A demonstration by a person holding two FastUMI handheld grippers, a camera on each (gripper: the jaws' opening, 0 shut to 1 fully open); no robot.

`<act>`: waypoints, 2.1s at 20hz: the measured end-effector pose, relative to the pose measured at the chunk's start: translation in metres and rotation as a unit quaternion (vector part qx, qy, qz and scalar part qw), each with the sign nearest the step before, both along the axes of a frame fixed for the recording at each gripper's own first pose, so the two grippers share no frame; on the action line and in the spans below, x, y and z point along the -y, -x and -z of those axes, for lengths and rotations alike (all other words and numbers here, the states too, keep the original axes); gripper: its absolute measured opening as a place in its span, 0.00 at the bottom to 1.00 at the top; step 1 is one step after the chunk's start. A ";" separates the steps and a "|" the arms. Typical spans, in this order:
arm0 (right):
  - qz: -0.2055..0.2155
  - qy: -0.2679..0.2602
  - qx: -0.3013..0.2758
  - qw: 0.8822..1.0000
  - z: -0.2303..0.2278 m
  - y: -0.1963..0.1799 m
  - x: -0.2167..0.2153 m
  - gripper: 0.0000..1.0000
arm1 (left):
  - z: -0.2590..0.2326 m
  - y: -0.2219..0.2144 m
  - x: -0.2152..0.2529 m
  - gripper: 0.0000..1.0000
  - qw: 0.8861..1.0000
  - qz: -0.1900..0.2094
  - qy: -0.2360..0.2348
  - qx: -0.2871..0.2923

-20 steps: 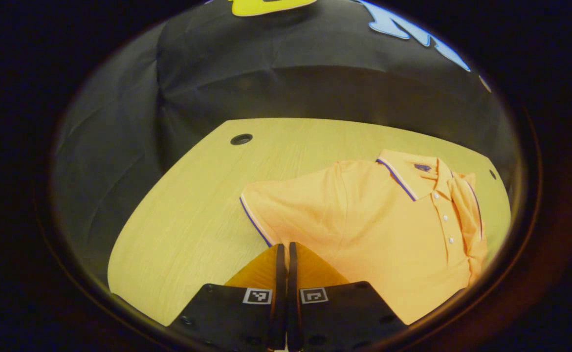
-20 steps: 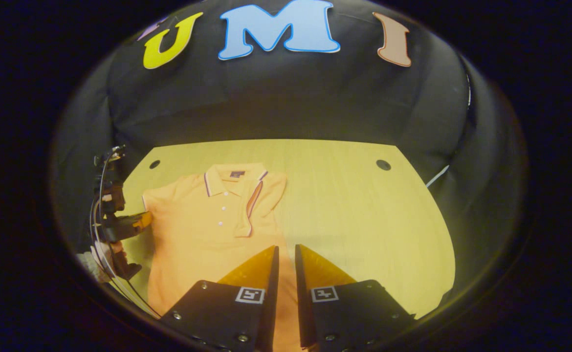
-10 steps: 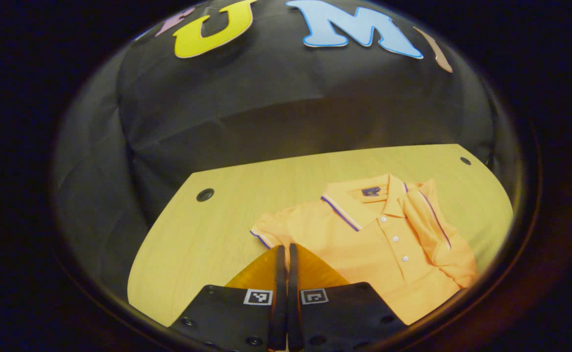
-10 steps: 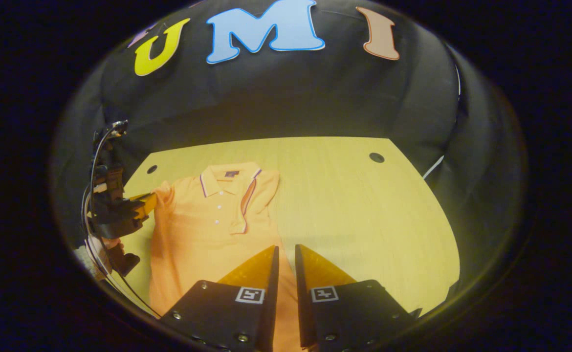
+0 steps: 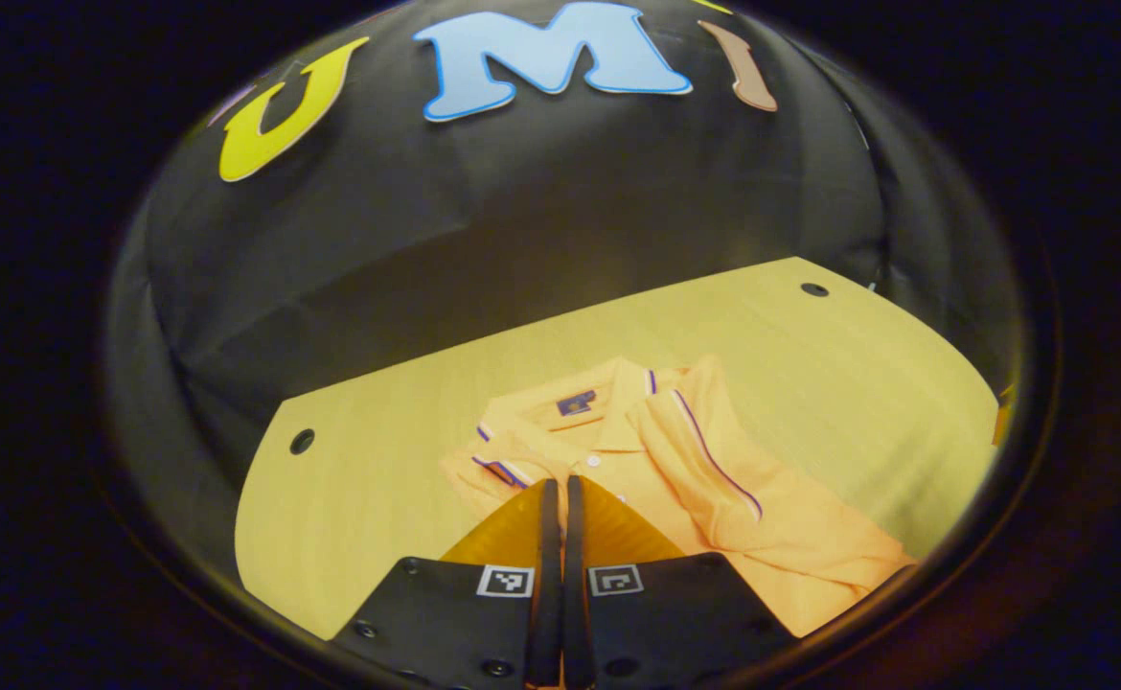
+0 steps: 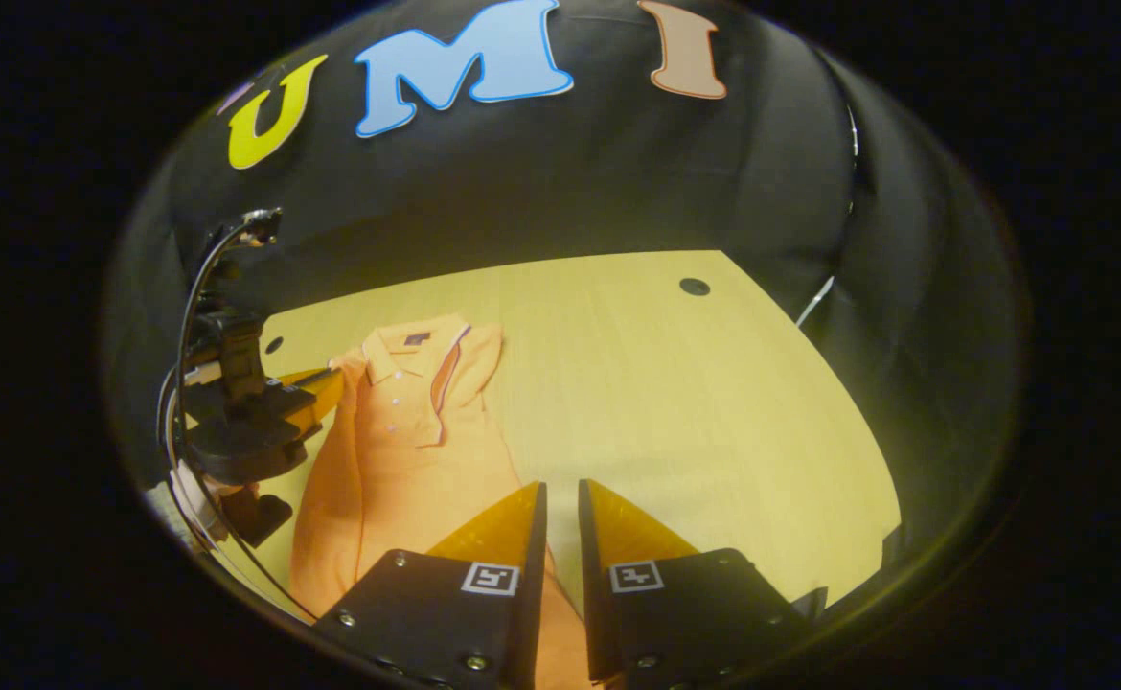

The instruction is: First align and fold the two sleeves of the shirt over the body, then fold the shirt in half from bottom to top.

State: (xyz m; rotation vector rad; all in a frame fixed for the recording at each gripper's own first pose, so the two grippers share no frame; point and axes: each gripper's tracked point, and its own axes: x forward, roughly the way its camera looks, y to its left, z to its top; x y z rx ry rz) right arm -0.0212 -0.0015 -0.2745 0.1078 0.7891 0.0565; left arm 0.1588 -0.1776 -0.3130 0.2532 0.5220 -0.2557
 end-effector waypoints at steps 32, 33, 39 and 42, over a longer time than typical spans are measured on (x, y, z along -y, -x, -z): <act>-0.050 -0.010 -0.014 0.999 0.014 0.029 -0.004 0.20 | -0.006 0.106 -0.070 0.76 0.997 -0.048 0.041 -0.034; -0.057 -0.008 -0.017 0.998 0.016 0.031 -0.007 0.20 | -0.005 0.116 -0.078 0.80 0.997 -0.049 0.038 -0.036; -0.100 0.000 -0.044 0.994 0.034 0.051 -0.023 0.20 | 0.009 0.179 -0.117 0.80 0.996 -0.058 0.020 -0.064; -0.121 0.003 -0.068 0.990 0.048 0.068 -0.030 0.23 | 0.021 0.211 -0.132 0.80 0.994 -0.069 0.019 -0.088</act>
